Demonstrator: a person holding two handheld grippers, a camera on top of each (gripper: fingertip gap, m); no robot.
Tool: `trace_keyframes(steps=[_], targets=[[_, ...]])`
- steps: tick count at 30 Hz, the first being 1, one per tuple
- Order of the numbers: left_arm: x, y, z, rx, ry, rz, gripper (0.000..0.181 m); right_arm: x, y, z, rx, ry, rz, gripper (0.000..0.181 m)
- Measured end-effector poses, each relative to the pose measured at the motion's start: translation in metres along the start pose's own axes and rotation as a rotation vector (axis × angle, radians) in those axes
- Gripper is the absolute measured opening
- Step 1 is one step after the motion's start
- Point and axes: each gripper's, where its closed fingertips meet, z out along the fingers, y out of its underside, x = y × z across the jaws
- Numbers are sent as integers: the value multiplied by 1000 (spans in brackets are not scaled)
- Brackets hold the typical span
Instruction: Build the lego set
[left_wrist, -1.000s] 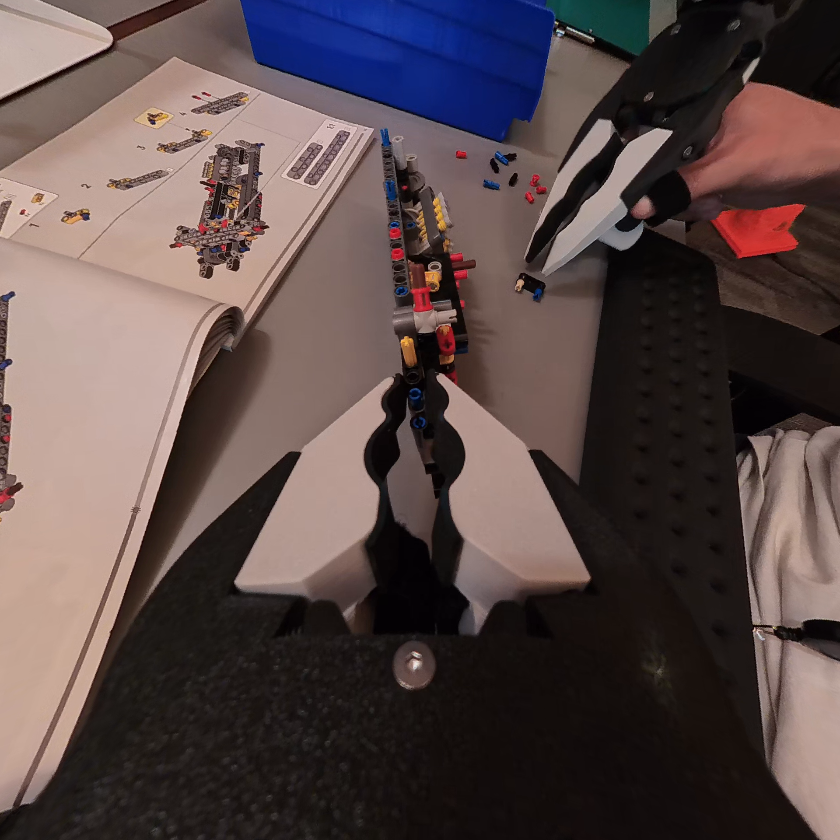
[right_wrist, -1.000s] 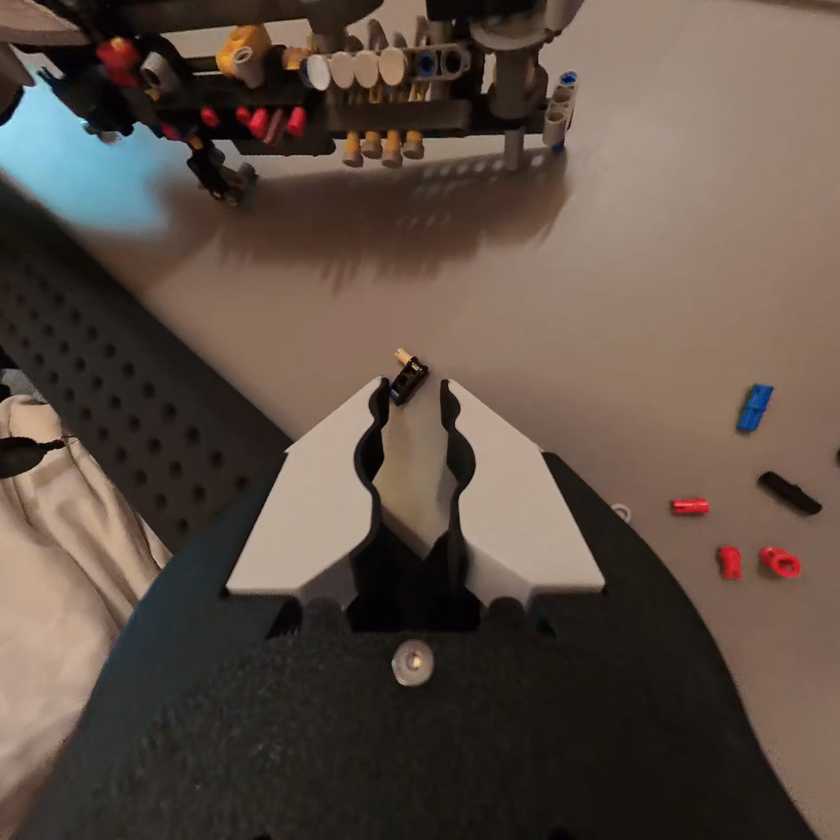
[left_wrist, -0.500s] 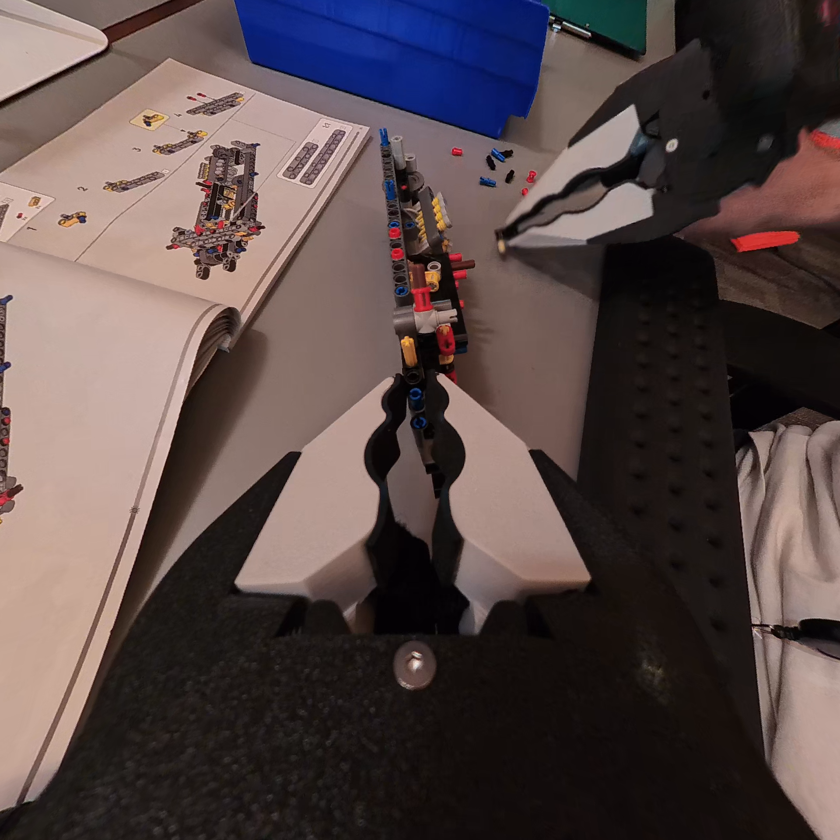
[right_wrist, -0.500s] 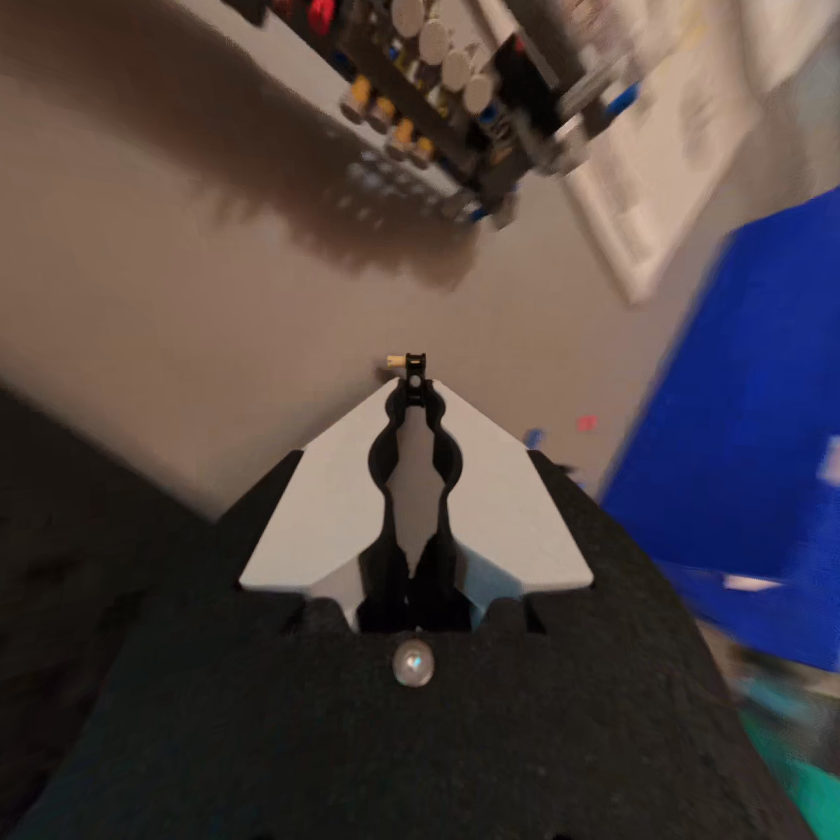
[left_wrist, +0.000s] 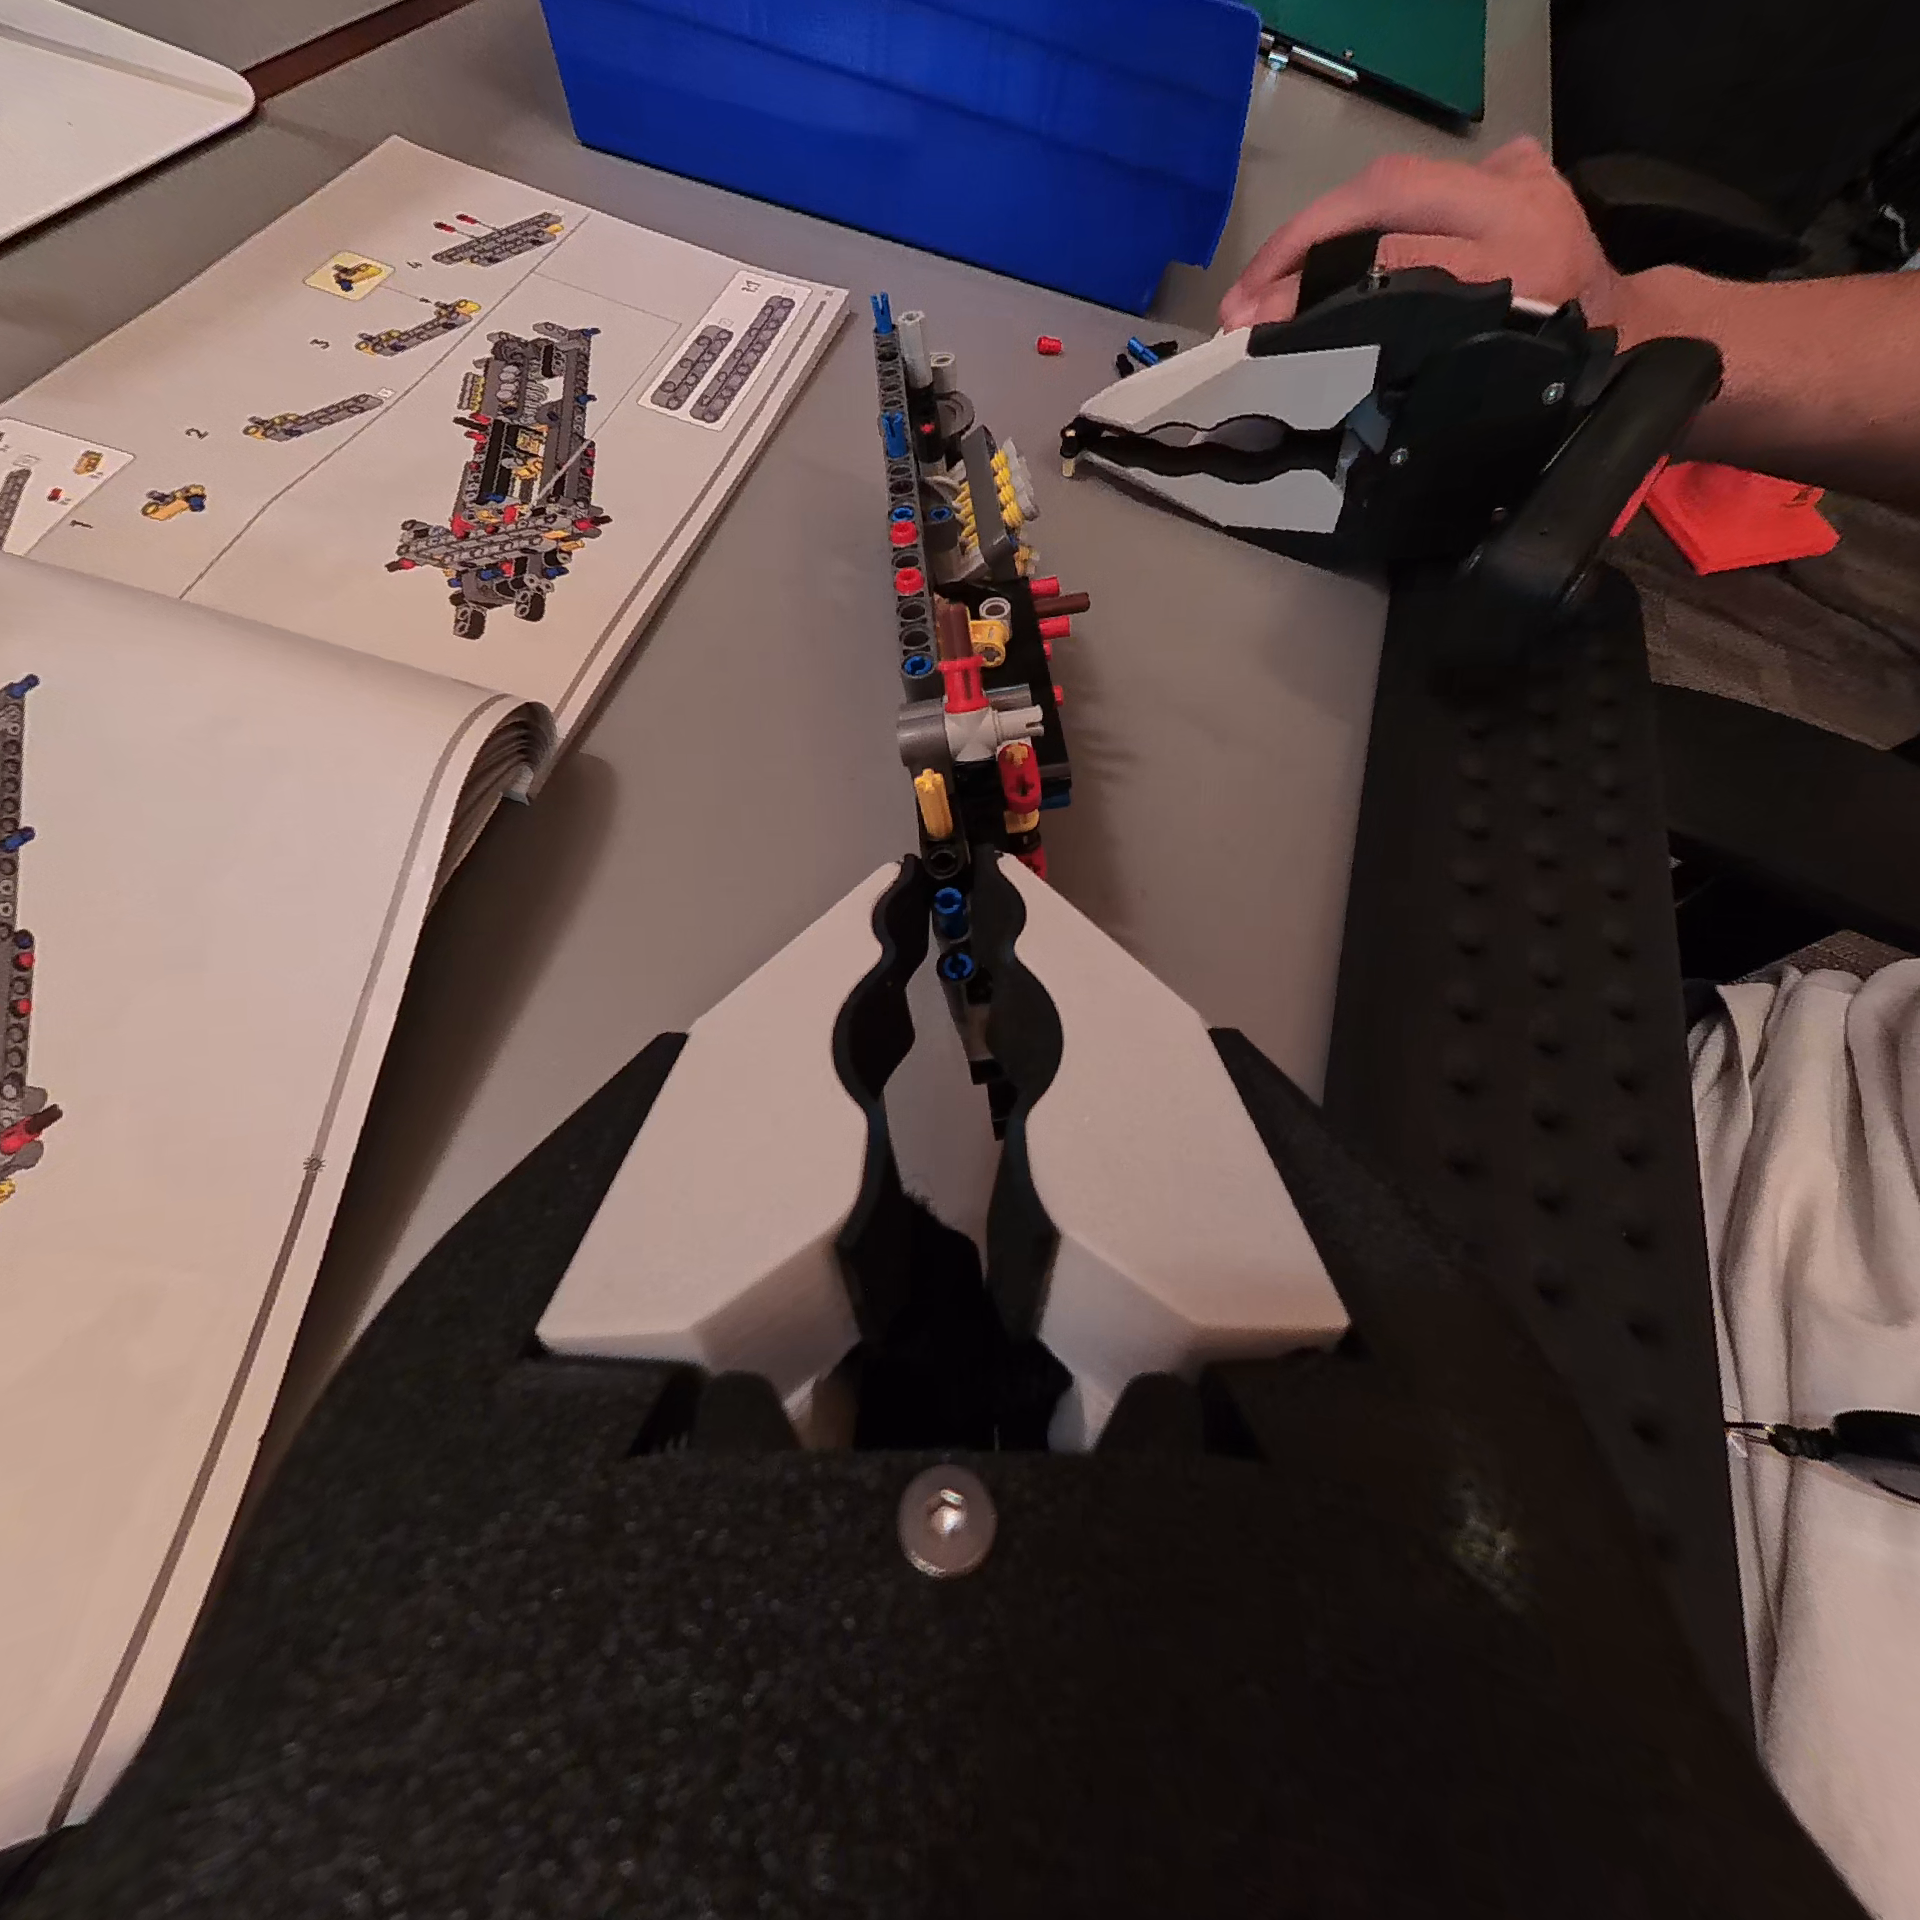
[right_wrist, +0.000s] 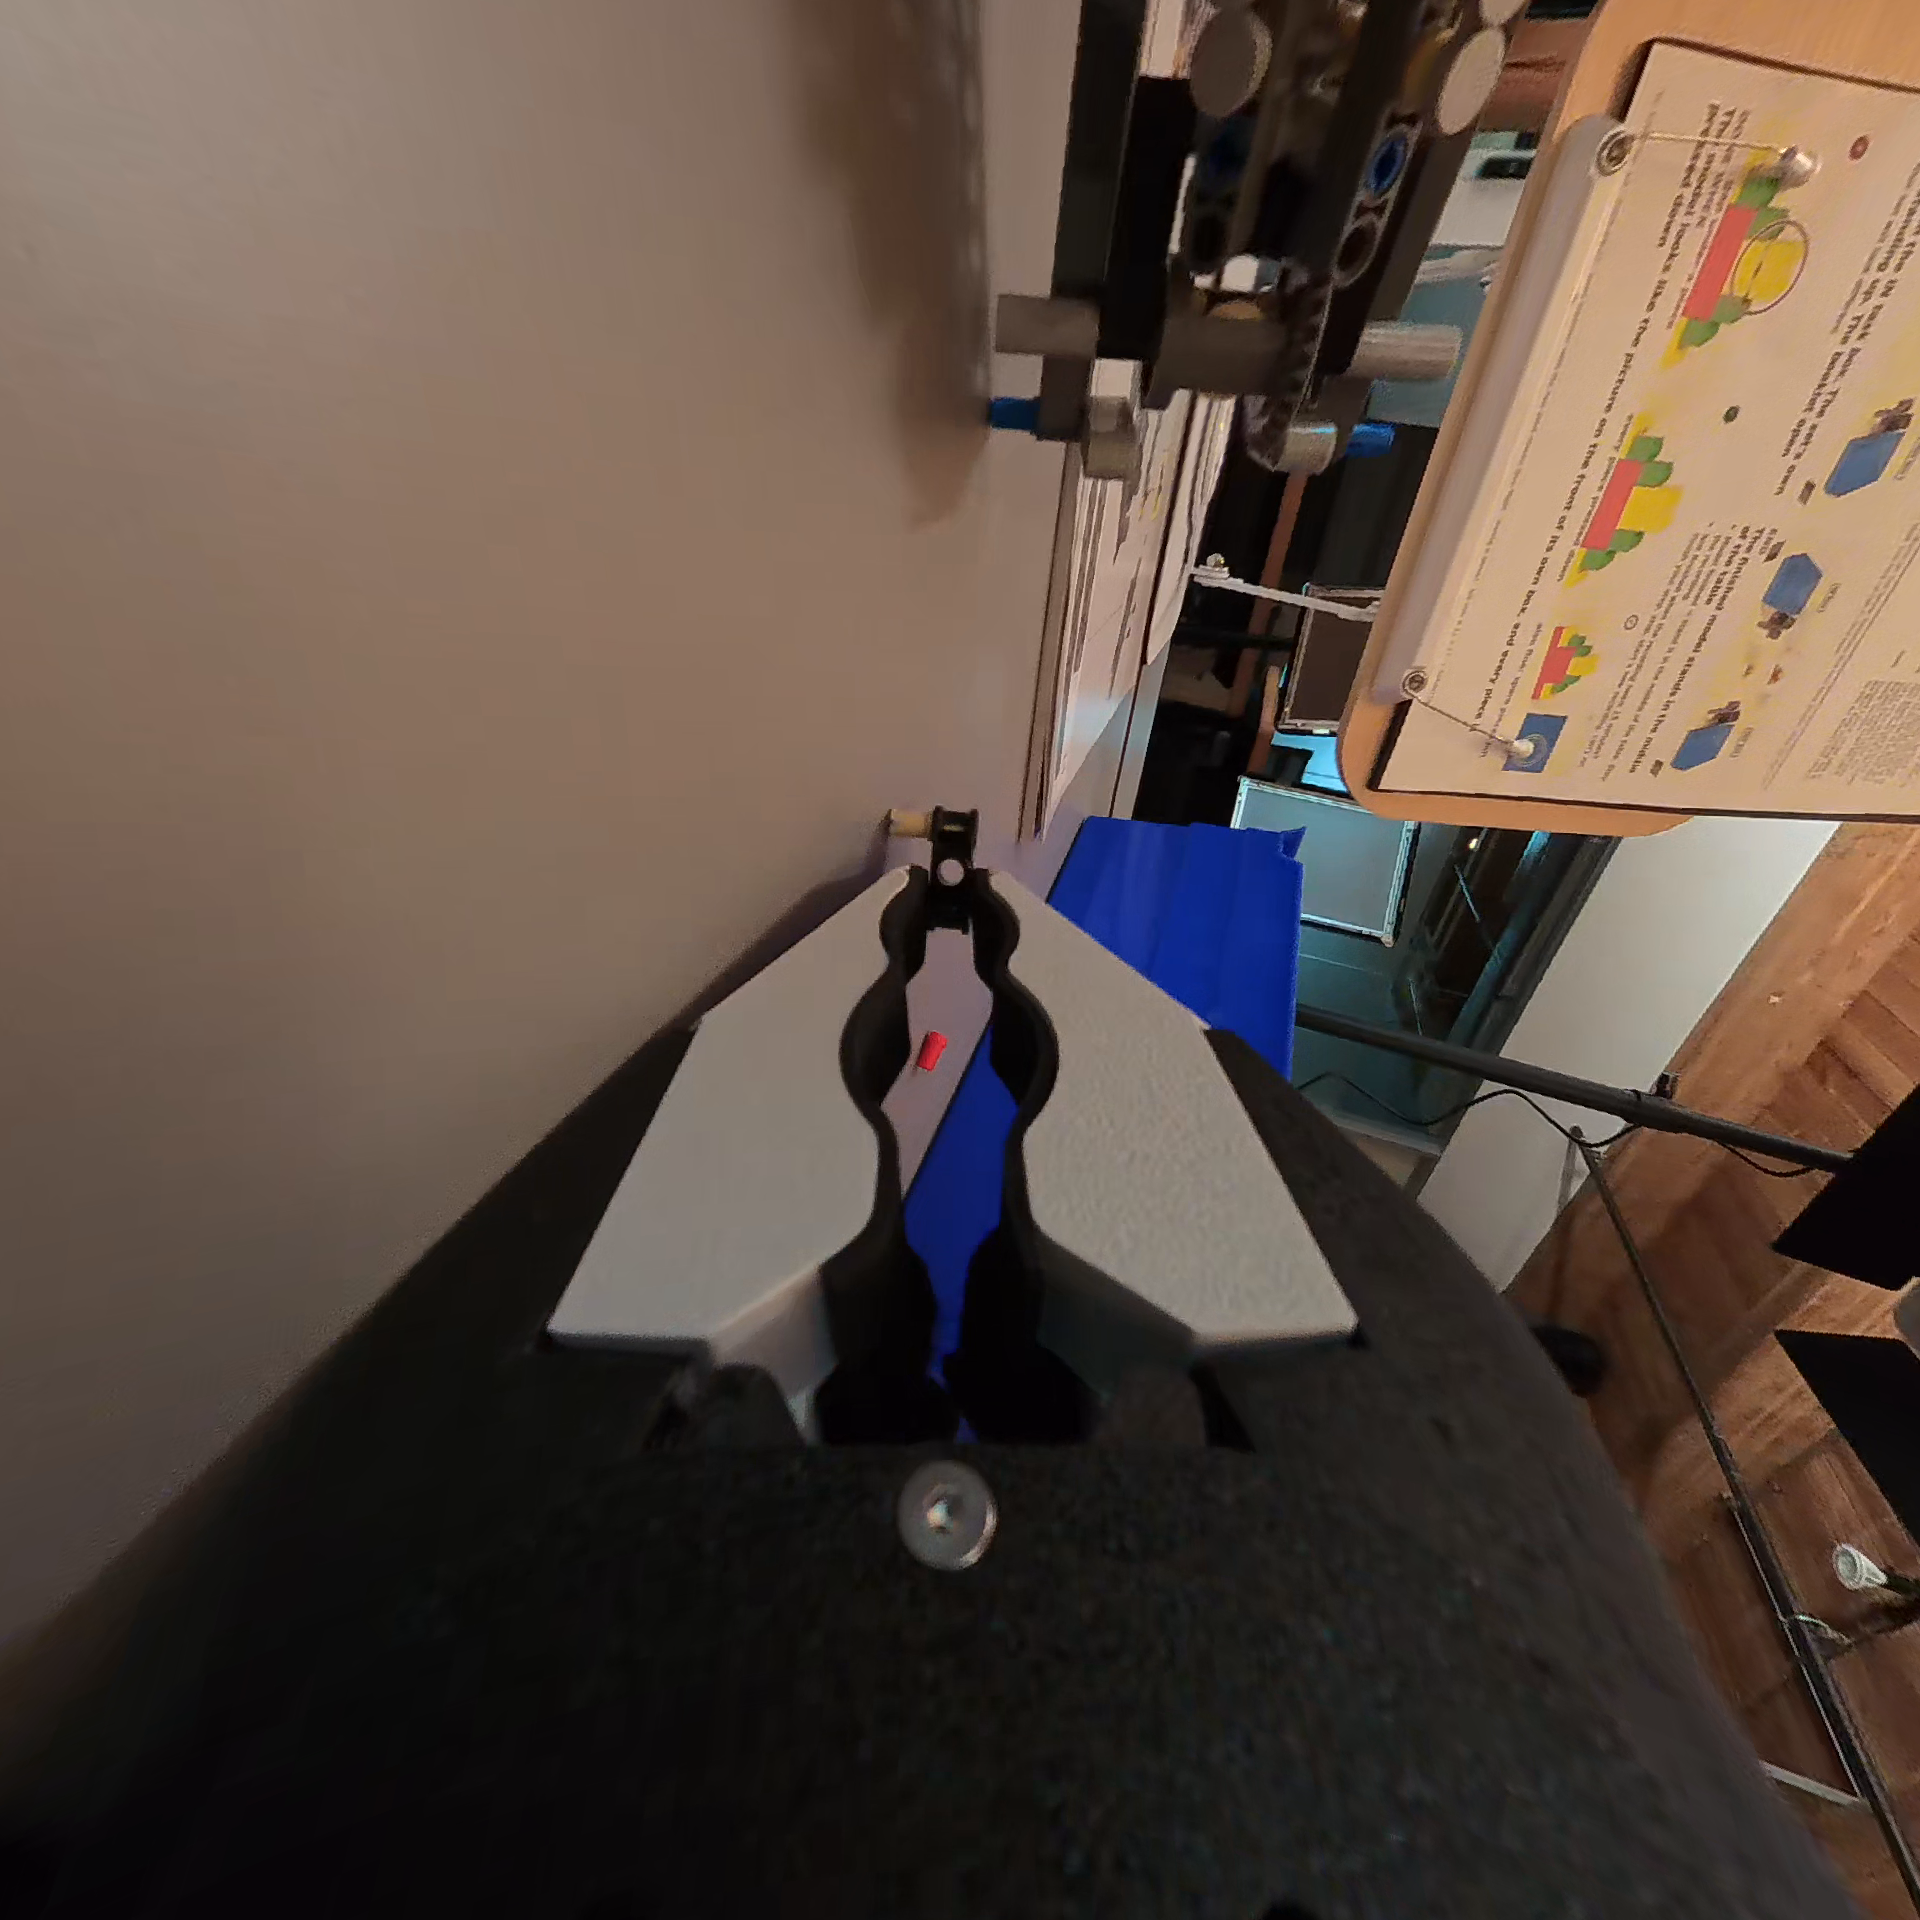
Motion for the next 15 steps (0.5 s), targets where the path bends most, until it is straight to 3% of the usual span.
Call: trace_keyframes(steps=[15], targets=[[0, 0, 0, 2, 5, -5, 6, -1, 4, -3, -17, -7, 72, 9]])
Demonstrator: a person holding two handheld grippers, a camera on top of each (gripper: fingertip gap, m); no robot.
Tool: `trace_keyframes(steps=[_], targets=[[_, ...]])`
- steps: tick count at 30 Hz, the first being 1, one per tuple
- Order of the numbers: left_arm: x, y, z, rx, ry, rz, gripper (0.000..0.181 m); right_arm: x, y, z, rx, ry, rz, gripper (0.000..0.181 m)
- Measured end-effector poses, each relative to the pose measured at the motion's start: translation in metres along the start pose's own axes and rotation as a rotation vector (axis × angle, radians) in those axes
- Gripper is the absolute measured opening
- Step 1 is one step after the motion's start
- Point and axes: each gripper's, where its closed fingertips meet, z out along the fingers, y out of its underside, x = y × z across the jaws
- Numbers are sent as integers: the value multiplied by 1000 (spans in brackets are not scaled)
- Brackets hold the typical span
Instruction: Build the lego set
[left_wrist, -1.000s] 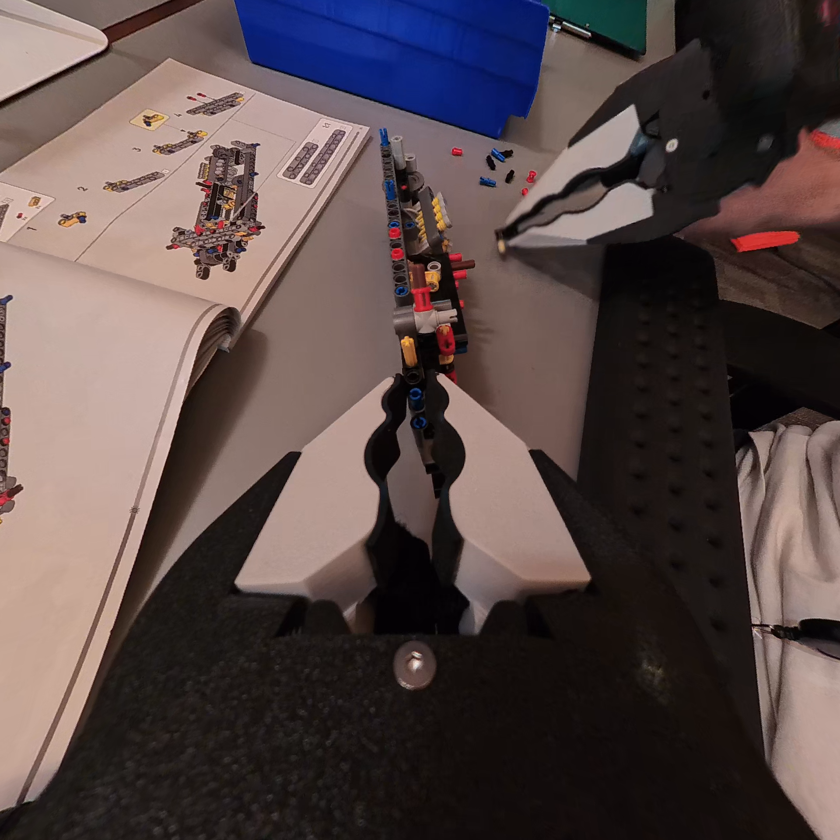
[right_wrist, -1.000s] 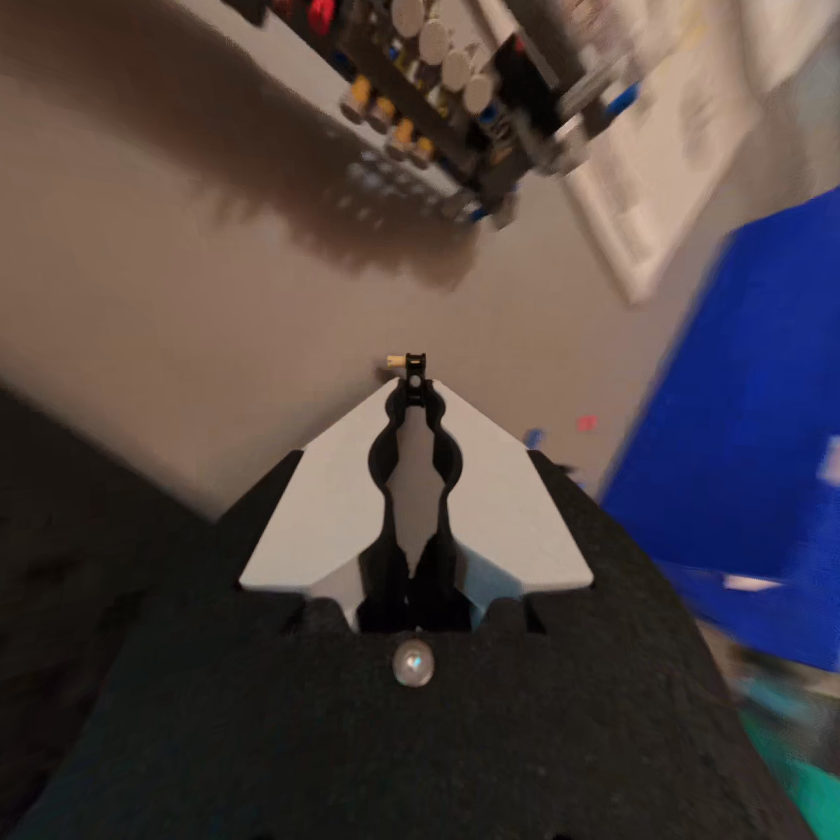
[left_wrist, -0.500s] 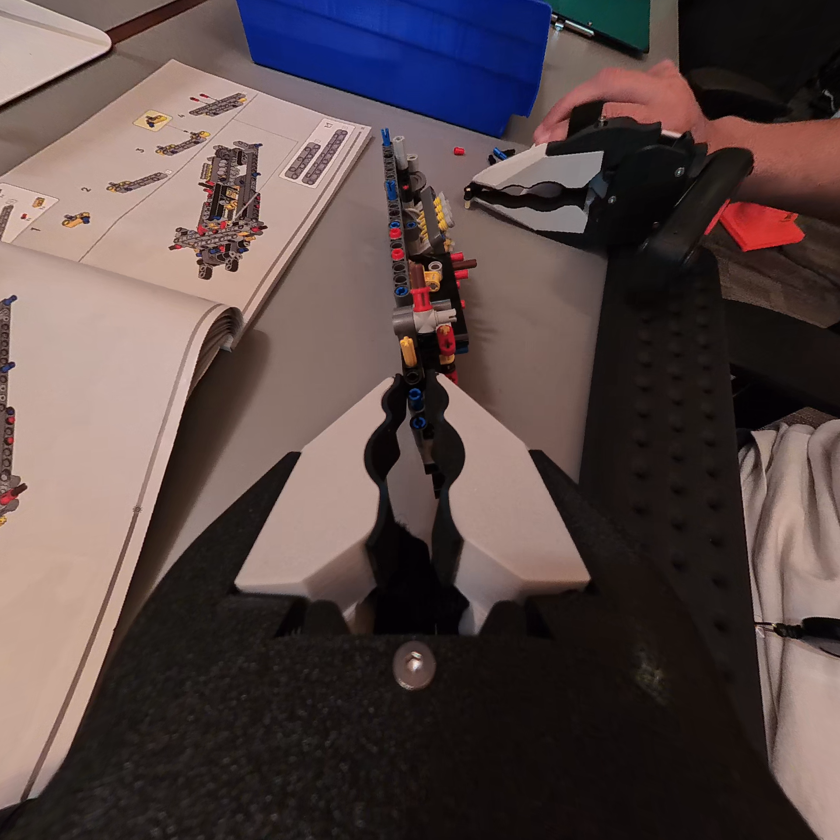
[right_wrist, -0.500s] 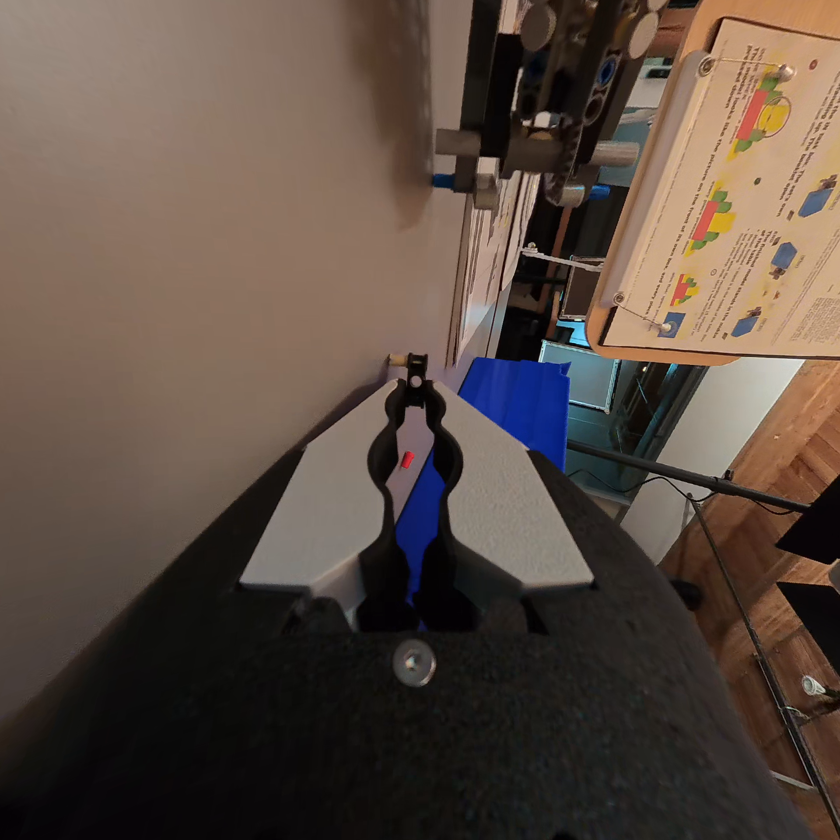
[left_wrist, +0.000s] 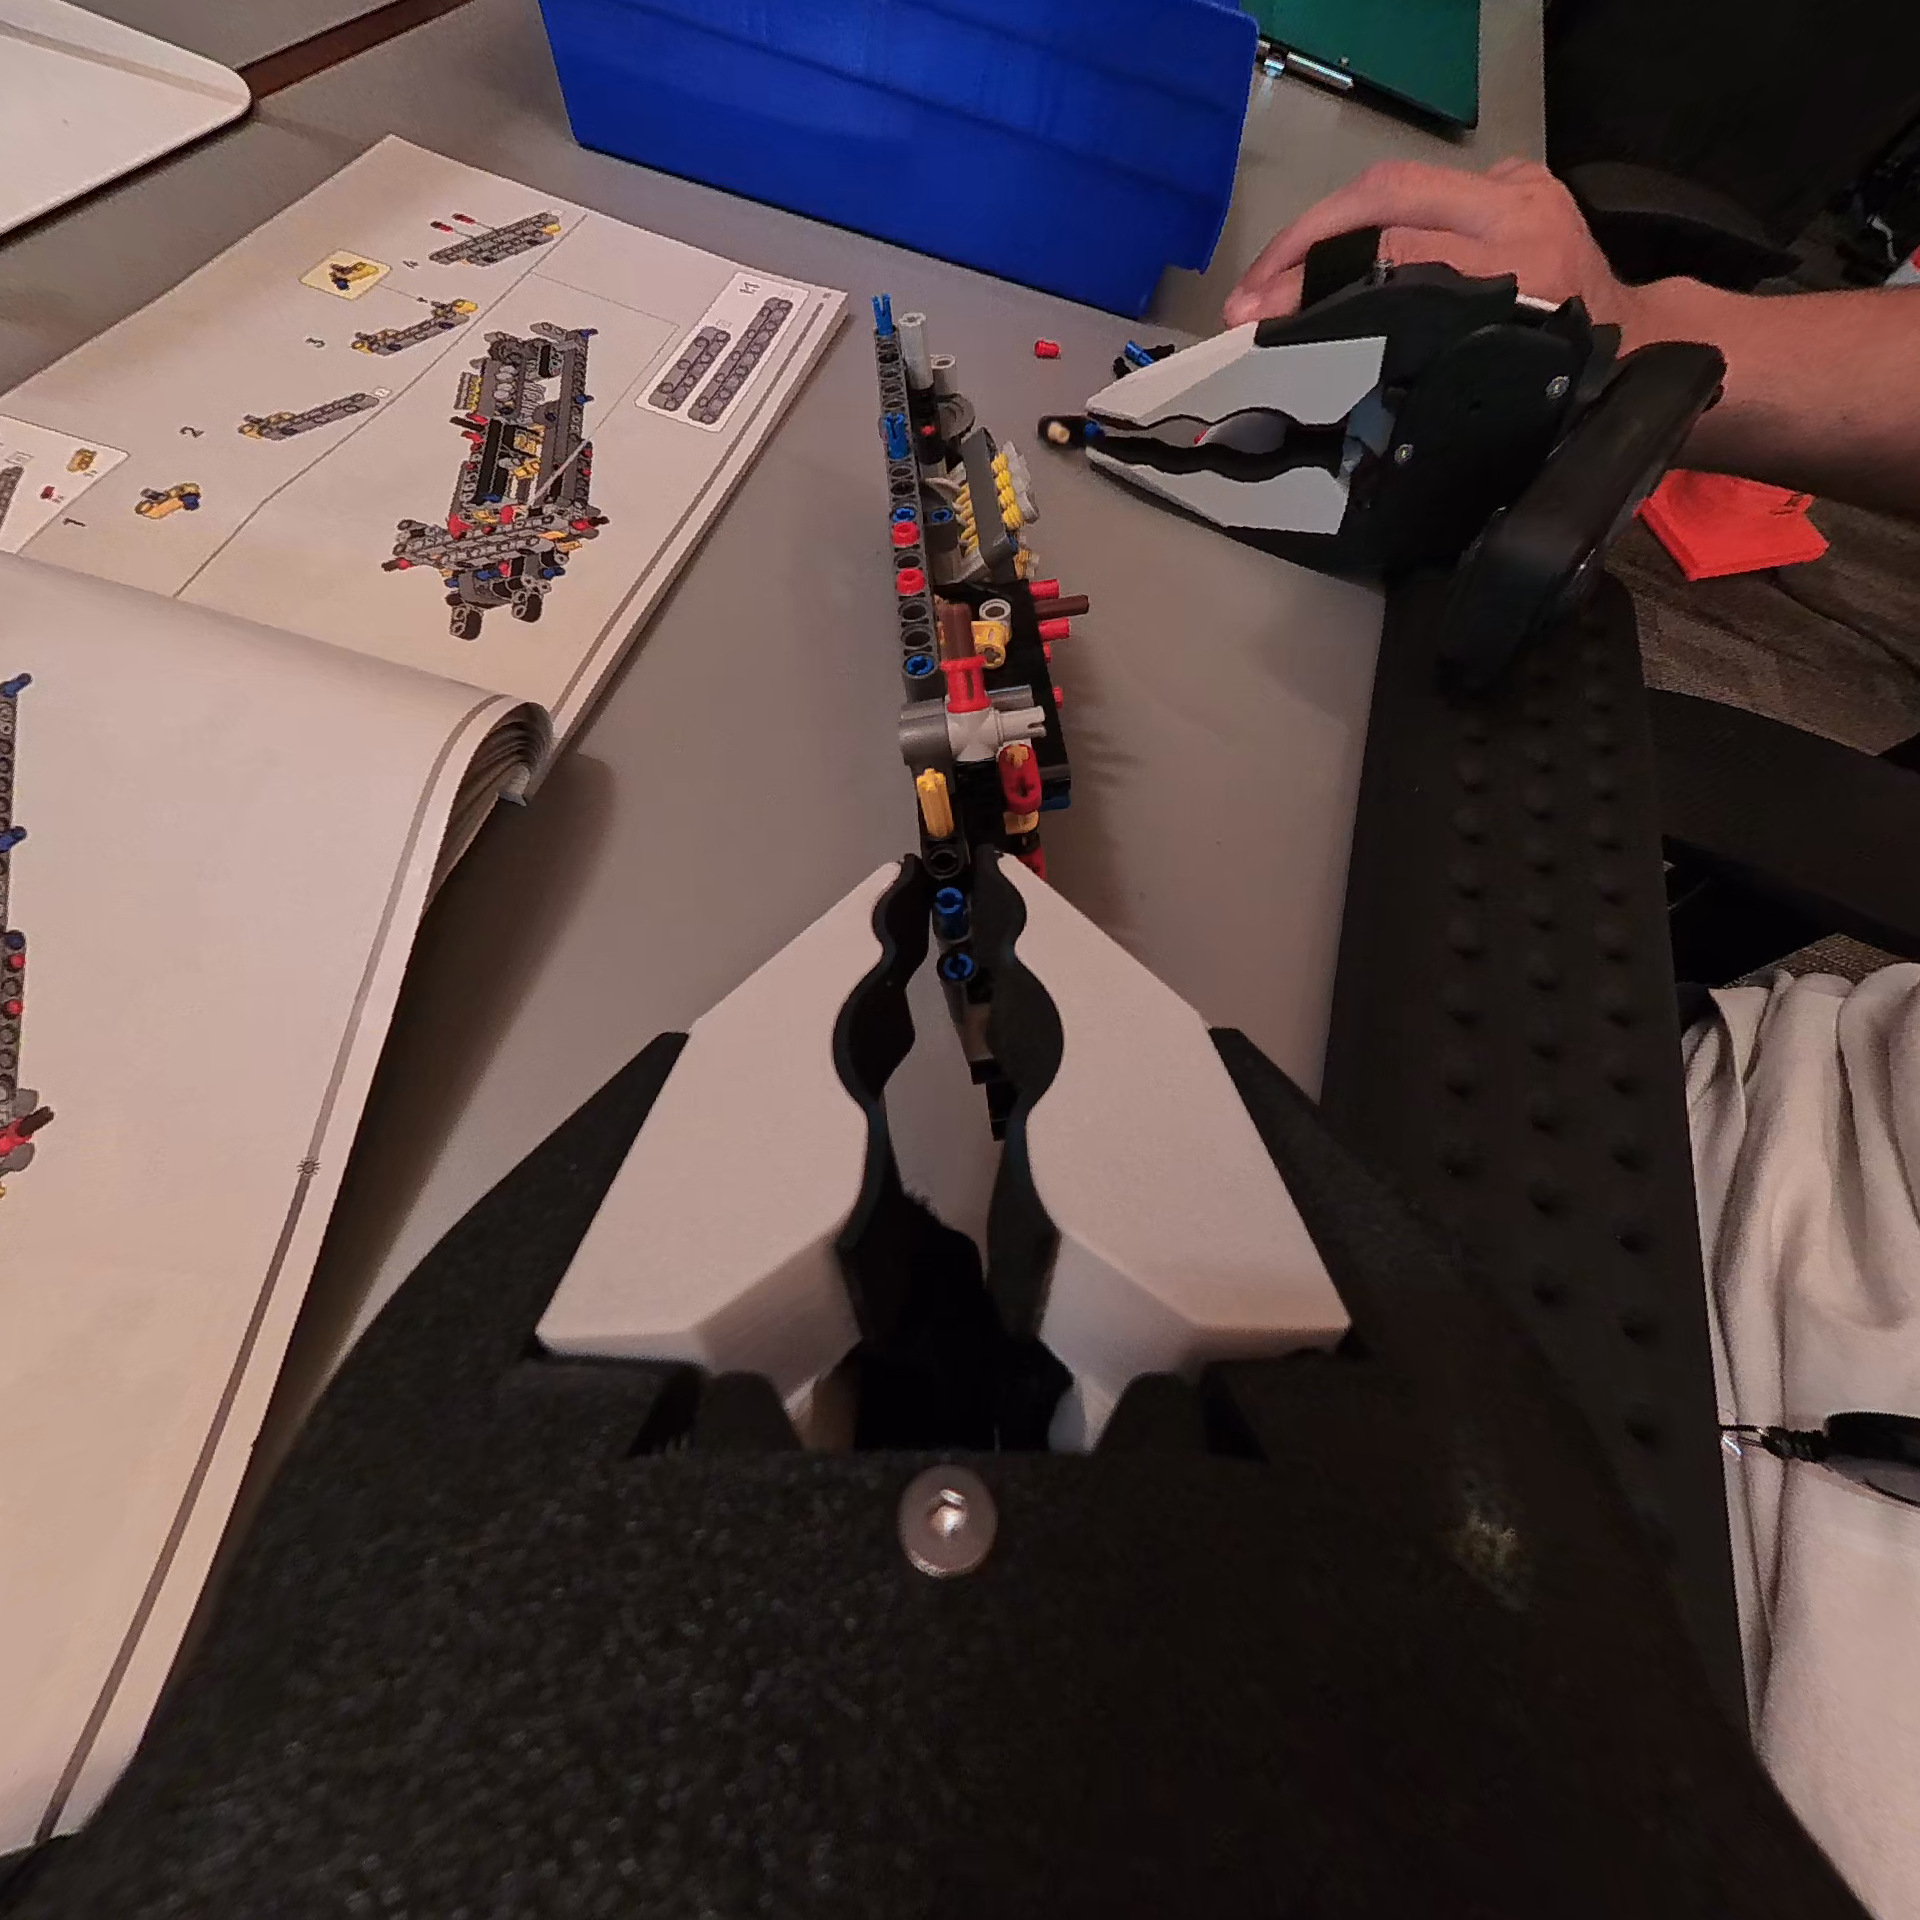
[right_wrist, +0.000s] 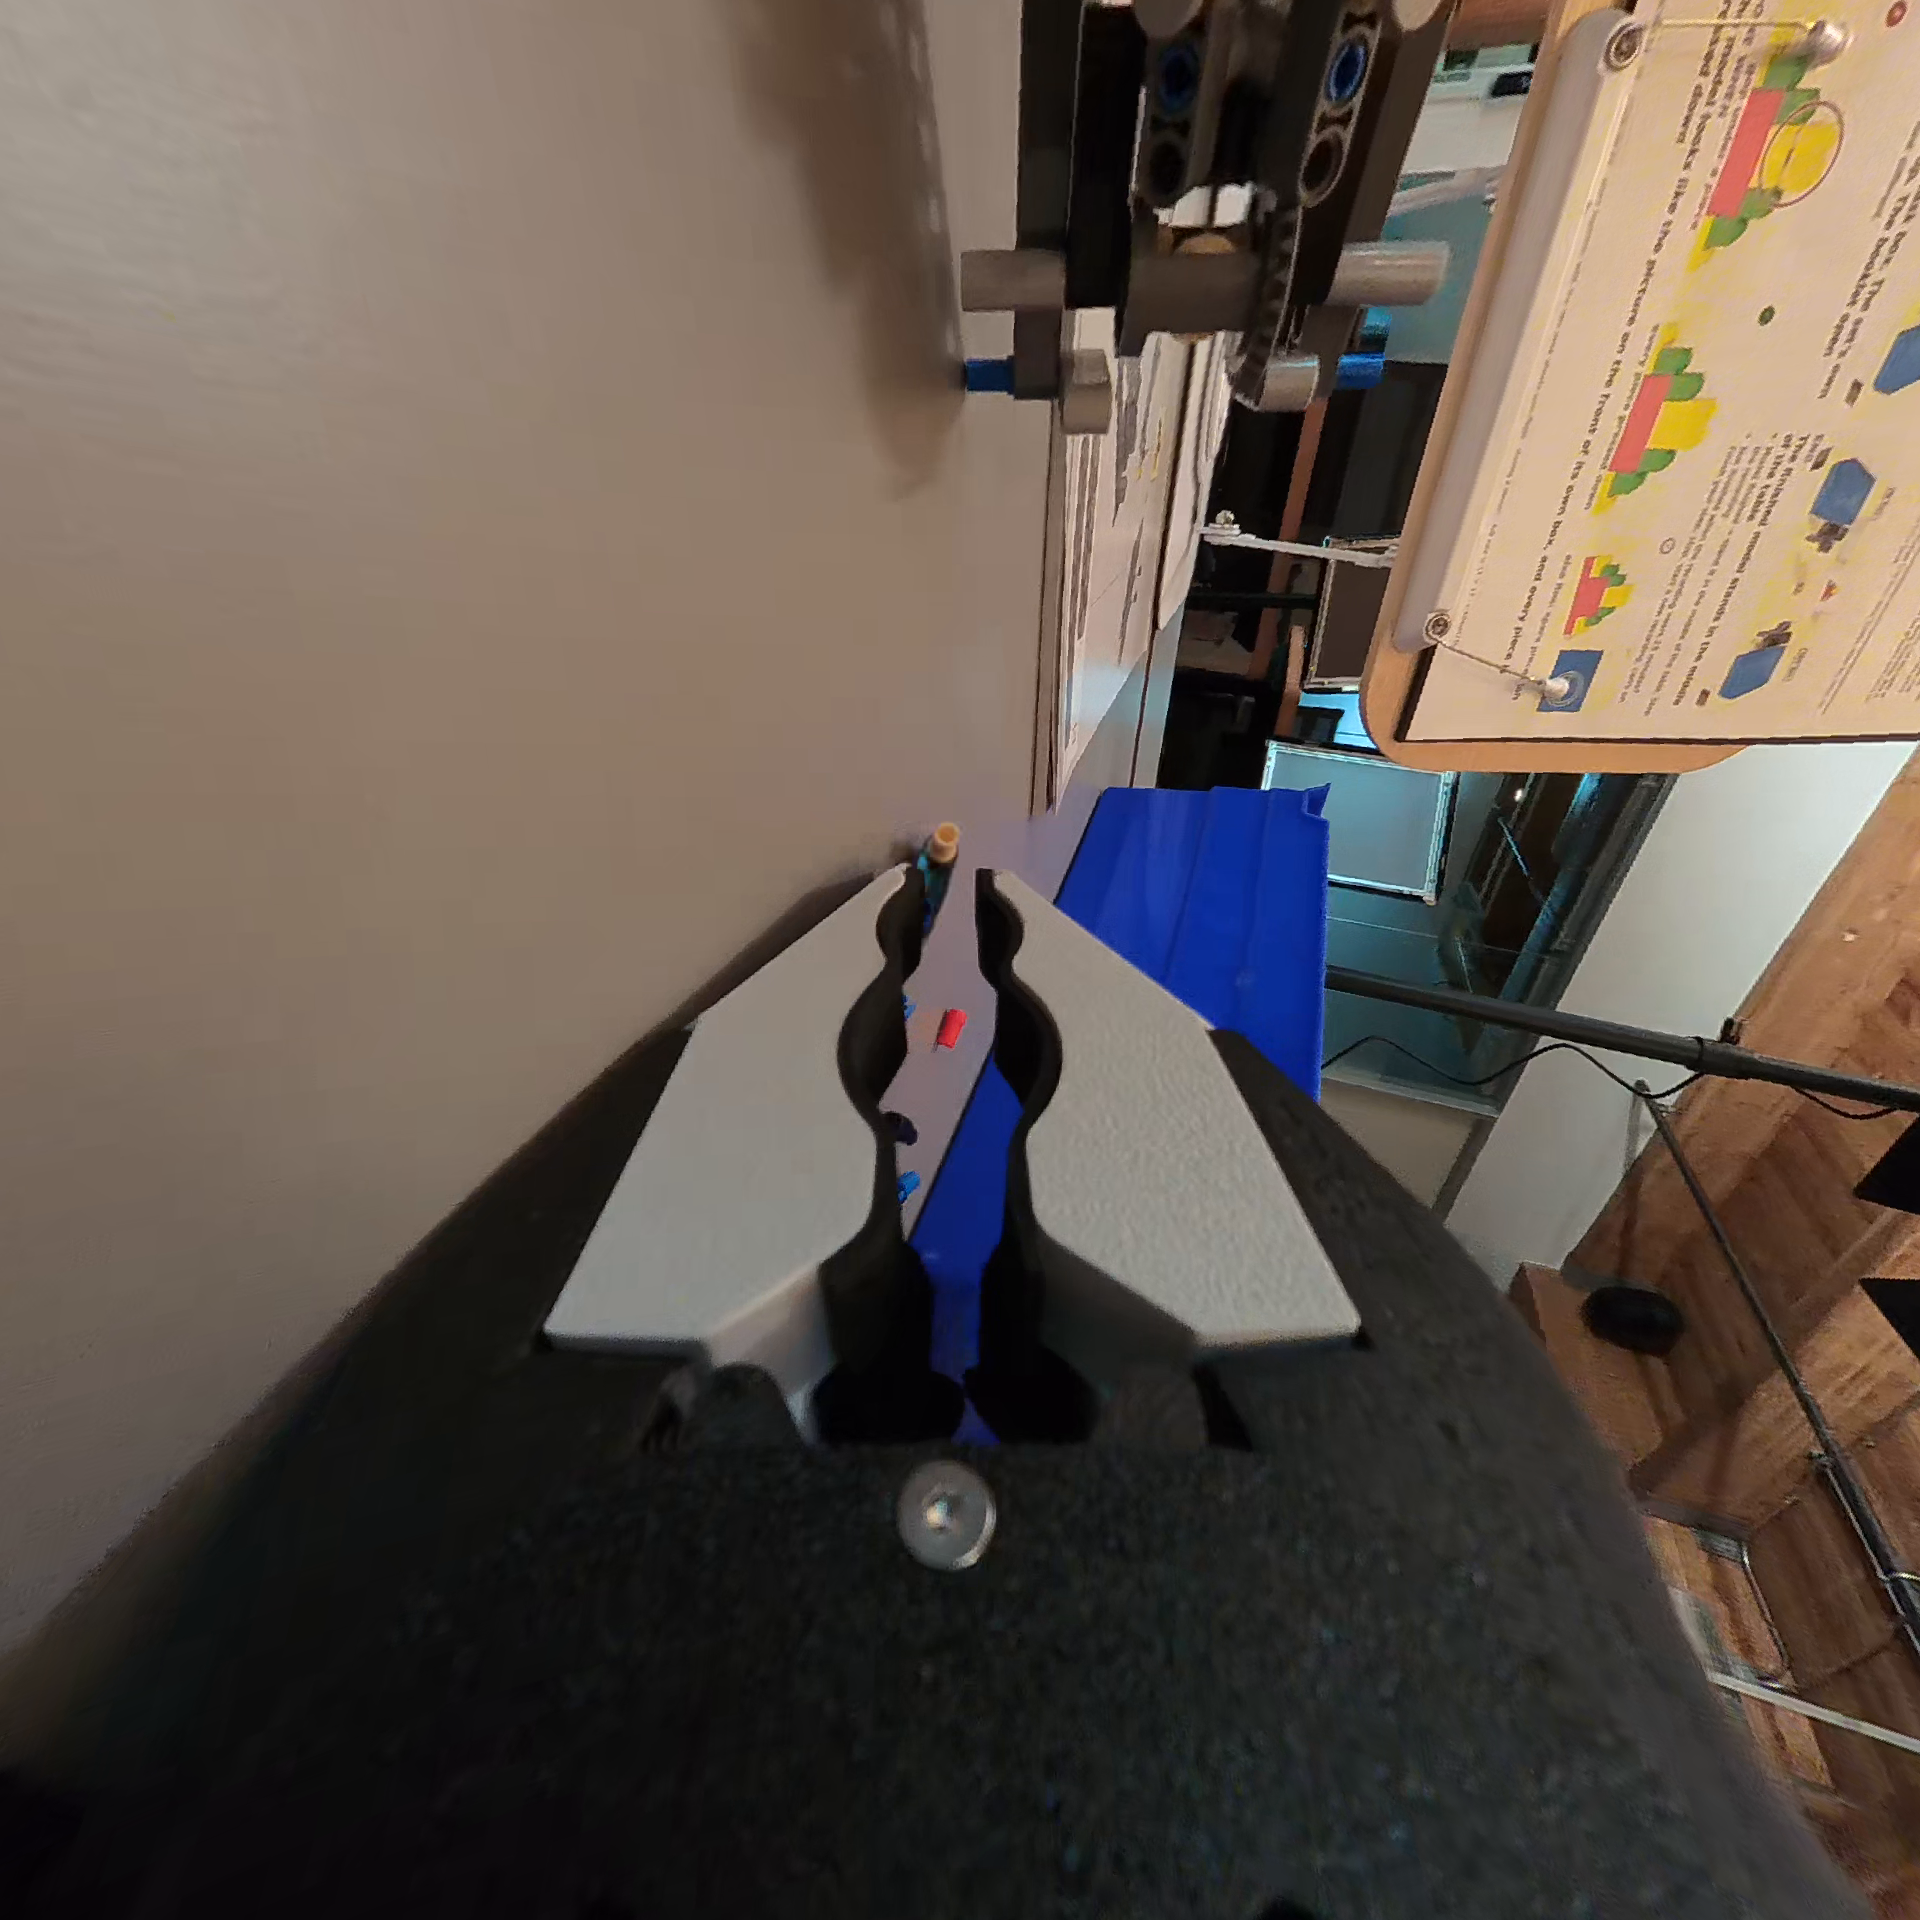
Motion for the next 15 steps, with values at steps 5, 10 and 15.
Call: trace_keyframes(steps=[5, 10, 15], targets=[[0, 0, 0, 0, 3, -5, 6, 2, -5, -11, 58, -155, 181, 7], [0, 0, 0, 0, 14, -12, 6, 7, 3, -13, 37, -710, 809, 19], [0, 0, -1, 0, 20, -22, 6, 2, 8, -5, -56, -968, 954, 19]])
